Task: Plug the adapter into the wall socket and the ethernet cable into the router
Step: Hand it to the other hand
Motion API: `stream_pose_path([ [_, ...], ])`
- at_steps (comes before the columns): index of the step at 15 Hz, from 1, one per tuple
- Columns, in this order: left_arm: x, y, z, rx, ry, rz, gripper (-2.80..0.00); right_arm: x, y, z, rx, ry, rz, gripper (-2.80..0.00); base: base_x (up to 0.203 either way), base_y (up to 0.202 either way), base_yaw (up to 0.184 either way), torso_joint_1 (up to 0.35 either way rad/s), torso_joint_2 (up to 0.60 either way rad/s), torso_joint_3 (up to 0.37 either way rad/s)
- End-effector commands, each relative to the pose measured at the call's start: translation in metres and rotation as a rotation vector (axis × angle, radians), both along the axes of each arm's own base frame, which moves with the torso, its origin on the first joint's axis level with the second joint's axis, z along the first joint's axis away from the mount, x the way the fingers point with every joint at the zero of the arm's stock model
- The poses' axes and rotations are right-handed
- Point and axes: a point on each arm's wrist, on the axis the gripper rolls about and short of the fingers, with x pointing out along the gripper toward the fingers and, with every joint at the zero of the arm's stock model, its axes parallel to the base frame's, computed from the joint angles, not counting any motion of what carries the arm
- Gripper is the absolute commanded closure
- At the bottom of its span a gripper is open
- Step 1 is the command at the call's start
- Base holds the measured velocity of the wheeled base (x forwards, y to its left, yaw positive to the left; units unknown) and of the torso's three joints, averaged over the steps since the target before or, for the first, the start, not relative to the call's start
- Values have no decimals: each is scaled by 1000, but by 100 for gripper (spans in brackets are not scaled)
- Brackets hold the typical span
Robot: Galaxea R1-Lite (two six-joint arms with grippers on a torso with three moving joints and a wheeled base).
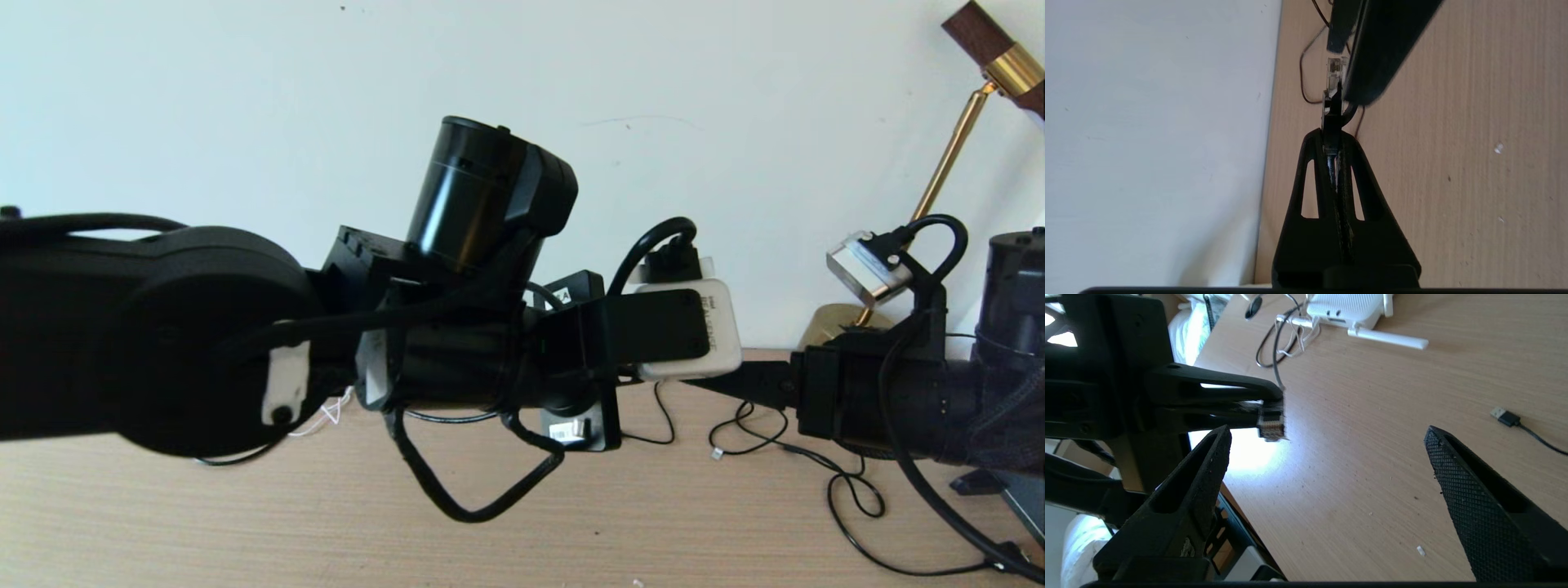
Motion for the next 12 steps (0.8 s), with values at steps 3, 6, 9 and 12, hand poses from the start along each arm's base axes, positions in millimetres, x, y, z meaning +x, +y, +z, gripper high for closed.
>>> stream_pose_path([
  [3,2,-5,-3,2,-5,-8,0,-1,0,-1,7,7,2,-280,0,0,0,0,0,0],
  [6,-1,-6,-4,4,-3,-15,0,-2,-1,1,15,5,0,-280,0,0,0,0,0,0],
  [9,-3,-8,-3,3,-4,-23,0,-2,-1,2,24,4,0,-280,0,0,0,0,0,0],
  [12,-4,-9,-4,5,-2,-28,0,-3,1,3,41,2,0,-280,0,0,0,0,0,0],
])
